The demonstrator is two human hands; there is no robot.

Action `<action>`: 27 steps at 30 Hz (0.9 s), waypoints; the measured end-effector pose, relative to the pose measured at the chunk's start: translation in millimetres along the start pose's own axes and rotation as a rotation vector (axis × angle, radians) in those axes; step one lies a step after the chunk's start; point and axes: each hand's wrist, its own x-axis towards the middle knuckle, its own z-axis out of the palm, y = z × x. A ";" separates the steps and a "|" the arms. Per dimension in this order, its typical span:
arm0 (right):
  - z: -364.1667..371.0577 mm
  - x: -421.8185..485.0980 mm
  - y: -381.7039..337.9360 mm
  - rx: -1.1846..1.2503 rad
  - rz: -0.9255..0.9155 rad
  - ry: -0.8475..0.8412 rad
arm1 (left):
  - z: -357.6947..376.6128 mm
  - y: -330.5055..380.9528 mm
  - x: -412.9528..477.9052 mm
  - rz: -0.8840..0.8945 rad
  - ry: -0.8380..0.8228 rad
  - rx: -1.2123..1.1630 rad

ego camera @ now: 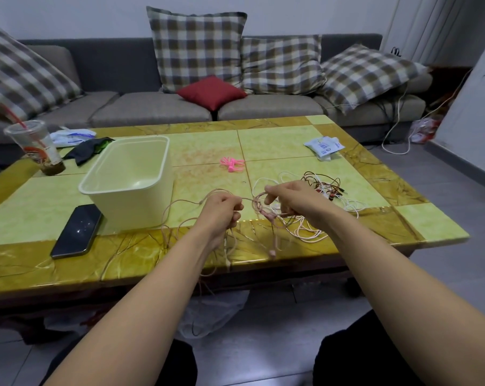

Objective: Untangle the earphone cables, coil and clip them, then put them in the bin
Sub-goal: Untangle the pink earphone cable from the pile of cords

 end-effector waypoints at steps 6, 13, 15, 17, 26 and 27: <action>5.4 -4.2 -4.6 0.192 -0.134 -0.071 | 4.5 2.8 -11.4 0.004 -0.160 0.285; -1.2 -0.4 3.4 0.006 0.022 -0.080 | 4.8 3.2 -14.4 -0.004 -0.076 0.178; -2.1 -1.1 5.4 -0.049 0.049 -0.105 | 6.3 3.7 -13.8 -0.022 -0.070 0.126; -1.2 -1.9 5.6 -0.058 0.033 -0.110 | 7.1 4.4 -13.5 -0.041 -0.064 0.069; -4.2 -2.8 5.4 -0.014 -0.052 -0.168 | 5.6 6.0 -18.2 0.074 -0.098 0.146; -3.7 -2.6 6.4 -0.021 -0.052 -0.153 | 5.4 6.1 -18.8 0.081 -0.084 0.125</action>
